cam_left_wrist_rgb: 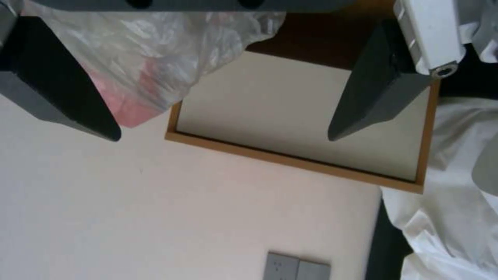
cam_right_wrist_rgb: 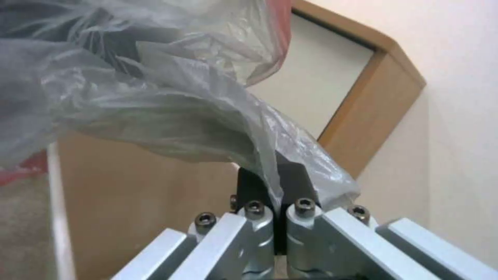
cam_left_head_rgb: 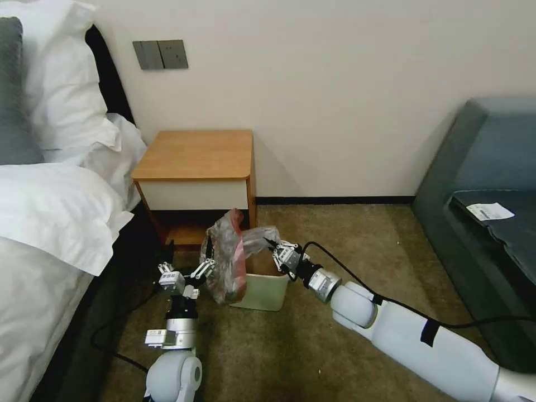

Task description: Pick up the garbage bag from the table and place it over the trash can.

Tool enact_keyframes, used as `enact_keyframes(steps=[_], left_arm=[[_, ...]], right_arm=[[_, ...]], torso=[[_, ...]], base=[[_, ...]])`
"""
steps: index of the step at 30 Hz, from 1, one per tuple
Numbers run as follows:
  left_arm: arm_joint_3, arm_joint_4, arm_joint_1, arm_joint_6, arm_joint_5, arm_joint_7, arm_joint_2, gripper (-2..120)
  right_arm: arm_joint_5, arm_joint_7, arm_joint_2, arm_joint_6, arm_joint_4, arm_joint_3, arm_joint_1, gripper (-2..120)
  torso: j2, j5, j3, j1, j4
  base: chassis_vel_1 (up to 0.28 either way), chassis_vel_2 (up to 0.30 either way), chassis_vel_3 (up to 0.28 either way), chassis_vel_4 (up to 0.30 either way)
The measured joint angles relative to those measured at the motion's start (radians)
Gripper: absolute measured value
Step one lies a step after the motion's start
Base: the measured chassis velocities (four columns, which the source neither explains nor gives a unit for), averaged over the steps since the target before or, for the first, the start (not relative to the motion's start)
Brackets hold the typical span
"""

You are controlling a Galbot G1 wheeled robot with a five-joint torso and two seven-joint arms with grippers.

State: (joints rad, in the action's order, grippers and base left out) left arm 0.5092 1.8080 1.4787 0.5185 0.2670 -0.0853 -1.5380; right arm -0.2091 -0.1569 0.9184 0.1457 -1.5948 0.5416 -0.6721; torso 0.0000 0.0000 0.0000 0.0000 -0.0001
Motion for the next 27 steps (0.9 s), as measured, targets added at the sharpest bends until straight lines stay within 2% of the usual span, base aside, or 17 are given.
enact_keyframes(steps=[1, 4, 8, 20, 23, 27], left_arm=[[0.0, 0.0, 0.0, 0.0, 0.0, 0.0, 0.0, 99], [-0.005, -0.001, 0.001, 0.001, -0.003, 0.0, -0.001, 99], [-0.009, -0.001, 0.002, 0.001, -0.004, 0.0, 0.0, 99], [-0.018, -0.002, -0.001, 0.001, -0.005, 0.0, 0.003, 99], [-0.018, -0.003, -0.001, 0.001, -0.005, 0.0, 0.002, 99], [-0.017, -0.003, -0.003, 0.001, -0.005, 0.0, 0.003, 99]], right_arm=[[0.0, 0.0, 0.0, 0.0, 0.0, 0.0, 0.0, 0], [-0.112, -0.032, -0.021, -0.064, -0.043, 0.04, 0.013, 0], [-0.16, -0.057, -0.029, -0.086, -0.052, 0.063, 0.021, 0], [-0.207, -0.094, -0.043, -0.123, -0.07, 0.082, 0.017, 0], [-0.214, -0.094, -0.043, -0.13, -0.077, 0.086, 0.017, 7], [-0.22, -0.096, -0.039, -0.138, -0.08, 0.093, 0.012, 26]], torso=[[0.0, 0.0, 0.0, 0.0, 0.0], [0.0, -0.0001, 0.0, 0.0, 0.0], [0.0, 0.0, 0.0, 0.0, 0.0001], [0.0, 0.0, 0.0, 0.0, 0.0], [0.0, 0.0, 0.0, 0.0, 0.0001], [0.0, 0.0, 0.0, 0.0, 0.0001]], base=[[0.0, 0.0, 0.0, 0.0], [0.0, 0.0, 0.0, 0.0], [0.0, 0.0, 0.0, 0.0], [0.0, 0.0, 0.0, 0.0], [0.0, 0.0, 0.0, 0.0], [0.0, 0.0, 0.0, 0.0]])
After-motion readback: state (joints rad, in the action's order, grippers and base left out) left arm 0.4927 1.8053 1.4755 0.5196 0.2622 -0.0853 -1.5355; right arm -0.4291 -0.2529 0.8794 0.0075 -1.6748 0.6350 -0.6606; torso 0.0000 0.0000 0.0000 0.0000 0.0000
